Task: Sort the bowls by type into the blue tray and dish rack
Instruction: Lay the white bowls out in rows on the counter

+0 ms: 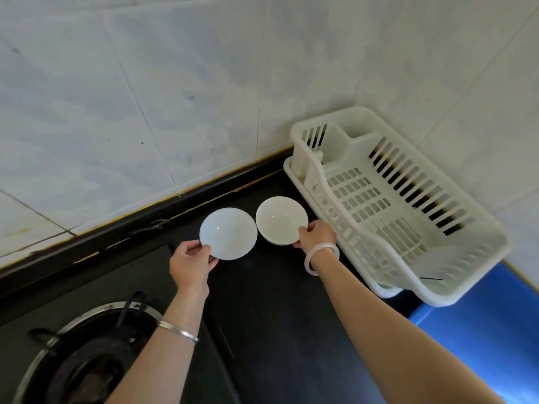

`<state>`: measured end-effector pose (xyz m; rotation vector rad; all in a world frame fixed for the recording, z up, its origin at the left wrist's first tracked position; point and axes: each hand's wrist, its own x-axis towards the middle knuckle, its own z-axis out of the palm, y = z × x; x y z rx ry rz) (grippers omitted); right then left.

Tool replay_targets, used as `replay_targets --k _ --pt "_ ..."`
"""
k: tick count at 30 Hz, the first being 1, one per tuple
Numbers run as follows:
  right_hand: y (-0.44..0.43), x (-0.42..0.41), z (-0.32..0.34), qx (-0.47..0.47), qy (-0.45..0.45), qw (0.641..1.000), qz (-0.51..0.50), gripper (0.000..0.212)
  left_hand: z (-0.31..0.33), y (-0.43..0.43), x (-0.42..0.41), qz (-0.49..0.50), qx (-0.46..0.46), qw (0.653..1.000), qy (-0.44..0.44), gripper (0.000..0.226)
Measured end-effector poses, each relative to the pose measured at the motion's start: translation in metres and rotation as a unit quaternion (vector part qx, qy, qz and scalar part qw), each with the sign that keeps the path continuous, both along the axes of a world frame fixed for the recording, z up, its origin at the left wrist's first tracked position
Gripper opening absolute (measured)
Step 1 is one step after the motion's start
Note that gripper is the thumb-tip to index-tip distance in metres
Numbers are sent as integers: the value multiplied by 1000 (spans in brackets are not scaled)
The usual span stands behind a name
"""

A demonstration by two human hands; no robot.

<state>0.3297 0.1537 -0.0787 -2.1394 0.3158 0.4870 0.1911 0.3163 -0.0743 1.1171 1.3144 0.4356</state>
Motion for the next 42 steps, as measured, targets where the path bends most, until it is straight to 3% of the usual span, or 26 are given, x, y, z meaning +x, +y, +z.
replay_targets --k 4,7,10,14,23,42 --pt "0 3 -3 33 13 999 -4 16 -3 1 -1 7 -10 1000 -14 21" --pt "-3 0 -2 112 57 992 -28 7 -4 0 -3 -3 -39 999 -38 22" --pt "-7 -6 -2 227 109 965 -65 37 -5 -3 -8 -21 -105 993 -42 31" --pt "-8 -18 -7 327 124 928 -126 40 -6 -12 -16 -28 -186 978 -95 38" --pt "24 -2 -6 344 115 918 -162 42 2 -7 12 81 -198 970 -114 37" --pt "67 37 -8 343 106 923 -141 42 -1 5 41 131 -184 966 -125 32"
